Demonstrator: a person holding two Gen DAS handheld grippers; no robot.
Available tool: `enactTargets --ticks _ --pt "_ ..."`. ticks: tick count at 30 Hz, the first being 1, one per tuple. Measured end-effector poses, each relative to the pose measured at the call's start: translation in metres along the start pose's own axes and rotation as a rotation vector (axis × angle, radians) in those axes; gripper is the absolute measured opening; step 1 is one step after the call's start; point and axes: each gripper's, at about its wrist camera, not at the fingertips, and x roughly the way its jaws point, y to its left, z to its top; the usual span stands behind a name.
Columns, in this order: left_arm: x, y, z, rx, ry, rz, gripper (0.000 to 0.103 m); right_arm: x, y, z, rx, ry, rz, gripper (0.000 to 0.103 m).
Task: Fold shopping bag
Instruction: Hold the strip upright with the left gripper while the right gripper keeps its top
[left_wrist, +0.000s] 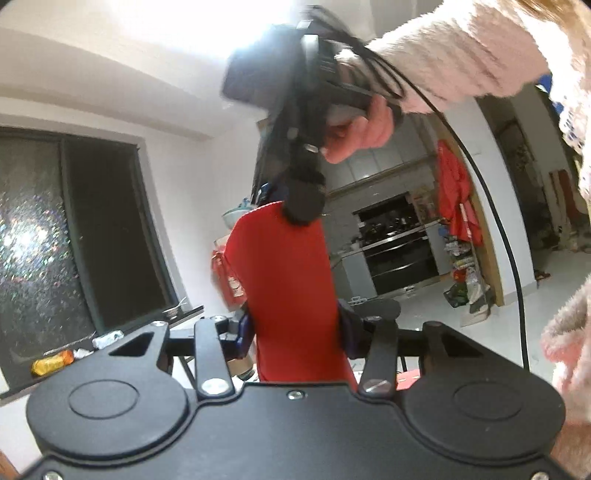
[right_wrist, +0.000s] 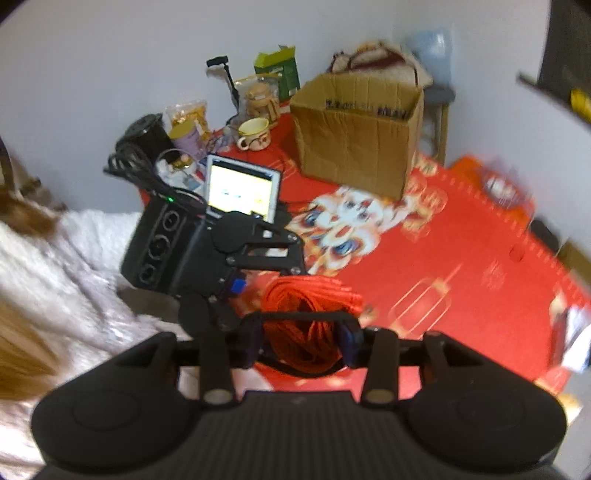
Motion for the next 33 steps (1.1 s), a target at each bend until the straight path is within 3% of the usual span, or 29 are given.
enactTargets --ticks 4,7,12,15,20,30,33 --pt "0.004 -0.002 -0.002 0.023 0.002 0.016 0.044 0.002 -0.021 0.007 0.217 0.024 0.062 0.042" --pt "0.007 -0.003 -0.005 0.037 -0.002 0.019 0.044 0.007 -0.022 0.011 0.324 0.034 0.026 0.043" --pt "0.012 0.002 -0.01 0.015 -0.017 0.032 0.045 0.017 0.007 0.026 0.284 0.08 -0.188 0.043" --pt "0.011 0.01 -0.017 -0.034 -0.032 0.056 0.045 0.025 0.039 0.021 0.08 0.056 -0.309 0.043" --pt "0.012 0.015 -0.022 -0.087 -0.045 0.074 0.045 0.0 0.033 -0.007 0.041 -0.155 -0.255 0.043" --pt "0.02 0.019 -0.025 -0.145 -0.047 0.066 0.045 -0.007 0.036 -0.077 0.061 -0.547 -0.316 0.043" --pt "0.022 0.019 -0.024 -0.134 -0.043 0.058 0.045 -0.005 0.043 -0.091 0.037 -0.608 -0.351 0.043"
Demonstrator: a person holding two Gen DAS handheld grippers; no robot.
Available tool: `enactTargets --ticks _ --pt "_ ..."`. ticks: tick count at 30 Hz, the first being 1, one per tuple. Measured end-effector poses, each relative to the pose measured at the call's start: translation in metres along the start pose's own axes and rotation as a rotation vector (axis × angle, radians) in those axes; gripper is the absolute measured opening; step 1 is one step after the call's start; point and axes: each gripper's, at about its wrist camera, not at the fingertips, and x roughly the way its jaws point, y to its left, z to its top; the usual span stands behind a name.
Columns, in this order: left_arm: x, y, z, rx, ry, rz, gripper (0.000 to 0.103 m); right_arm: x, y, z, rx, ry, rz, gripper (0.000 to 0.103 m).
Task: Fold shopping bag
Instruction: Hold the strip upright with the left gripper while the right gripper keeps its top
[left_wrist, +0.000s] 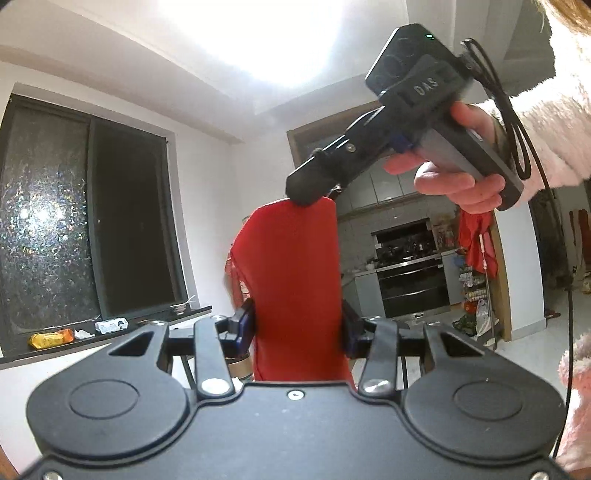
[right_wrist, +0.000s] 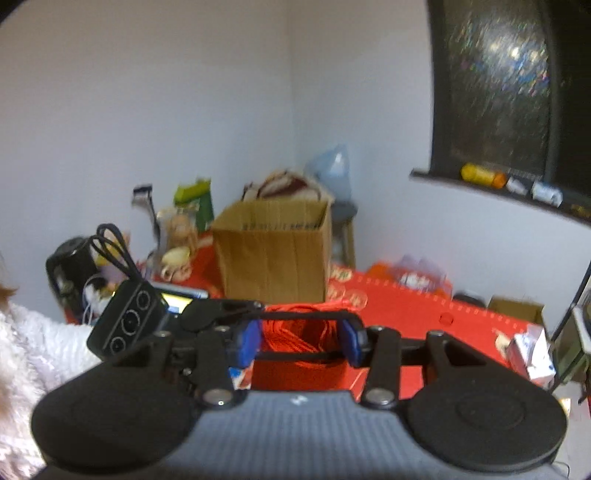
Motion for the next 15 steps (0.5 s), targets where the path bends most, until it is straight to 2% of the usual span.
enactTargets --ticks 2,5,9,12,15 --pt "0.001 0.0 0.0 0.009 0.007 -0.002 0.045 -0.003 0.003 -0.003 -0.029 -0.01 -0.019 0.043" --pt "0.002 0.002 0.0 0.011 0.018 0.009 0.045 -0.007 0.012 0.002 -0.128 0.034 -0.057 0.043" --pt "0.0 0.01 -0.002 -0.036 0.014 0.02 0.045 -0.014 0.007 0.001 -0.112 0.024 -0.065 0.043" --pt "-0.002 0.011 -0.001 -0.042 0.011 0.011 0.045 -0.007 -0.009 -0.011 0.001 0.0 -0.035 0.043" --pt "-0.007 0.014 -0.001 -0.067 0.002 -0.024 0.045 -0.001 -0.024 -0.024 0.098 -0.042 0.061 0.043"
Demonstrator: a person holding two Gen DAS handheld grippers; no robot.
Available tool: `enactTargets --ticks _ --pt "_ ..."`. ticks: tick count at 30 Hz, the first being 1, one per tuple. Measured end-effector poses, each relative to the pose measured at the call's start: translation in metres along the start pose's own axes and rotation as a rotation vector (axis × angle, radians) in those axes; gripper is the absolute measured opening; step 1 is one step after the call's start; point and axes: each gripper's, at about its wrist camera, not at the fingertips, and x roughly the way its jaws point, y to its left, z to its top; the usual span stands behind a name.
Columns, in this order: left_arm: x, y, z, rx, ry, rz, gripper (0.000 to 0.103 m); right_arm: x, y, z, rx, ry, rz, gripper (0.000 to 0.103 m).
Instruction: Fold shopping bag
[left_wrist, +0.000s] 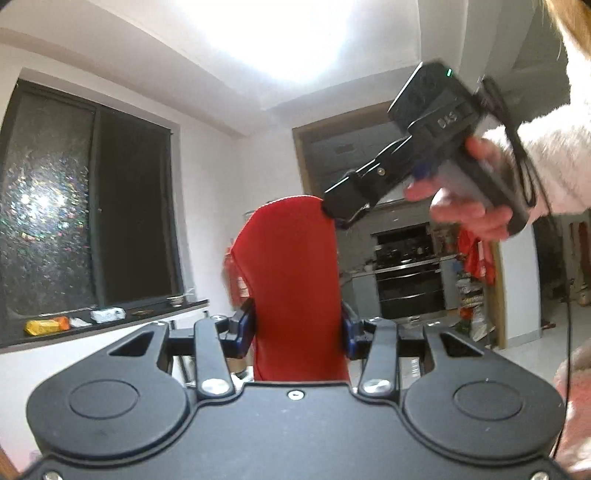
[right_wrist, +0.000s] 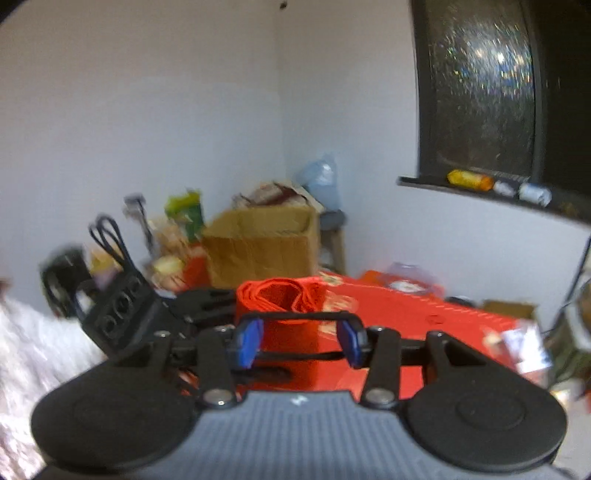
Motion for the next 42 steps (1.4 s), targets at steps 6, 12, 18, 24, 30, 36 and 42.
enactTargets --ticks 6,12,18,24,30,36,42 --pt "-0.009 0.008 0.001 -0.004 -0.016 -0.094 0.045 0.006 -0.002 -0.009 -0.005 -0.049 0.143 0.045" --pt "-0.006 -0.007 -0.001 0.09 -0.009 -0.073 0.045 0.017 0.013 -0.001 -0.018 0.01 0.094 0.049" --pt "0.002 -0.026 -0.007 0.182 -0.014 0.011 0.045 0.031 0.025 0.018 -0.021 0.121 -0.036 0.049" --pt "0.007 -0.038 -0.018 0.194 -0.063 0.042 0.044 0.059 0.054 0.041 -0.135 0.316 -0.224 0.051" --pt "0.008 -0.04 -0.026 0.207 -0.116 0.005 0.044 0.079 0.05 0.062 -0.17 0.516 -0.211 0.052" --pt "0.003 -0.047 -0.031 0.235 -0.155 -0.025 0.042 0.101 0.036 0.08 -0.167 0.787 -0.101 0.054" --pt "0.0 -0.05 -0.036 0.245 -0.168 -0.047 0.042 0.121 0.025 0.089 -0.161 0.957 -0.011 0.054"
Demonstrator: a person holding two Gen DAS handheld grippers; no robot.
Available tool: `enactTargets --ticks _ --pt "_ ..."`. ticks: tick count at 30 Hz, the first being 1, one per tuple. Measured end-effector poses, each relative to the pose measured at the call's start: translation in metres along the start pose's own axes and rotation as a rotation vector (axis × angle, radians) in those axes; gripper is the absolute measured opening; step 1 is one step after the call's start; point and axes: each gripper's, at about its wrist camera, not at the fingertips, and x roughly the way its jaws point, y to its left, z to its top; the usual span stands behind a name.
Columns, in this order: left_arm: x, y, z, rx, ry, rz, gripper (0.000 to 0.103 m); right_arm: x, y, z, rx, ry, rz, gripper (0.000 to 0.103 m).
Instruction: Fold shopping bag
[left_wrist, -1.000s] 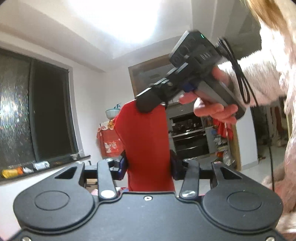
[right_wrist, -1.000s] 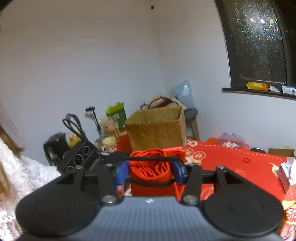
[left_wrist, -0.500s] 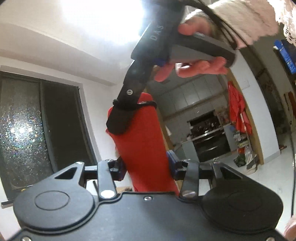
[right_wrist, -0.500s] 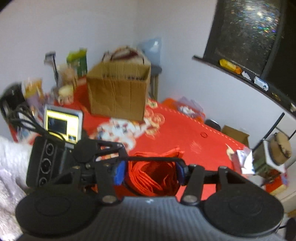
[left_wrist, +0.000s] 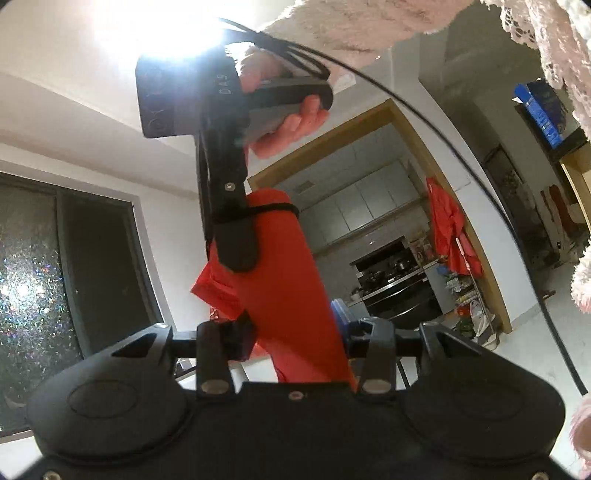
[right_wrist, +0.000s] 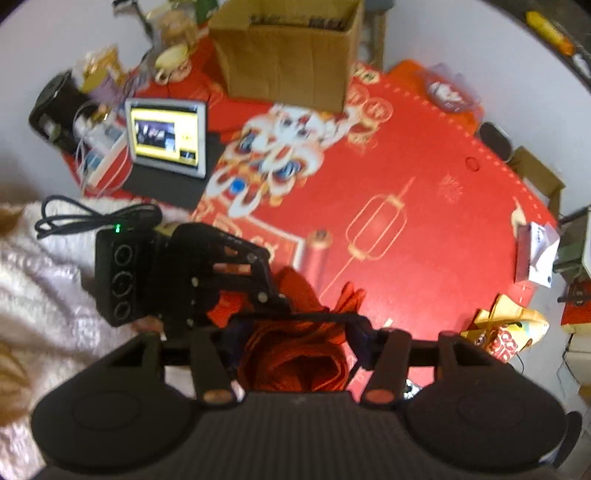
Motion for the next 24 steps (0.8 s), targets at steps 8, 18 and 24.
enactTargets --ticks 8,18,24 --pt "0.001 0.006 -0.004 0.014 -0.015 -0.07 0.042 0.01 0.001 0.018 -0.195 0.122 0.057 0.054" --pt "0.007 0.007 -0.008 0.044 -0.042 -0.139 0.042 0.028 -0.002 0.046 -0.255 0.364 0.146 0.055" --pt "0.01 0.009 -0.01 0.016 -0.042 -0.164 0.042 0.042 -0.006 0.062 -0.275 0.52 0.174 0.057"
